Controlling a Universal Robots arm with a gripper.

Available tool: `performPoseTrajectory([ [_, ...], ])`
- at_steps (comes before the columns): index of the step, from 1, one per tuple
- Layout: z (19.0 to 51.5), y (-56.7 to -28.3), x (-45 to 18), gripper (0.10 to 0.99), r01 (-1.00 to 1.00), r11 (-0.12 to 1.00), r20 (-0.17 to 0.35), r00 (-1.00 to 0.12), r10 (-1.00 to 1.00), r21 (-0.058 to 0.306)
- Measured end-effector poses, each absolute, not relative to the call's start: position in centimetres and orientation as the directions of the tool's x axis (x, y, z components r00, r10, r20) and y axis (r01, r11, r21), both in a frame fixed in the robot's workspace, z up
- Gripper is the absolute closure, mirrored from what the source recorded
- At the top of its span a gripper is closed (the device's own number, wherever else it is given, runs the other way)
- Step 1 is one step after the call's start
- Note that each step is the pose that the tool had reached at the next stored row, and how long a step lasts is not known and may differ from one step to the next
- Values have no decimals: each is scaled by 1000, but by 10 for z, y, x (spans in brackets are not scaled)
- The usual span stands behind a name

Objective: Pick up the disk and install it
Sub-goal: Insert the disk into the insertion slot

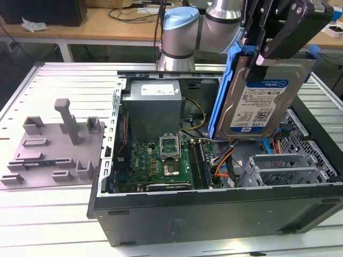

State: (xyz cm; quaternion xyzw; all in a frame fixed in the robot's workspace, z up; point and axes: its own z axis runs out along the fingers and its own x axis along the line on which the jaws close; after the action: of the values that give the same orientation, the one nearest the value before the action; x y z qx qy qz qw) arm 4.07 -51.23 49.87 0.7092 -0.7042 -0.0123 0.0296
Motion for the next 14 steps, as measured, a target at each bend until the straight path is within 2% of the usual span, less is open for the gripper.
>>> performPoseTrajectory([
  [14, 493, -516, 78, 718, -998, -5, 24, 6, -1000, 59],
])
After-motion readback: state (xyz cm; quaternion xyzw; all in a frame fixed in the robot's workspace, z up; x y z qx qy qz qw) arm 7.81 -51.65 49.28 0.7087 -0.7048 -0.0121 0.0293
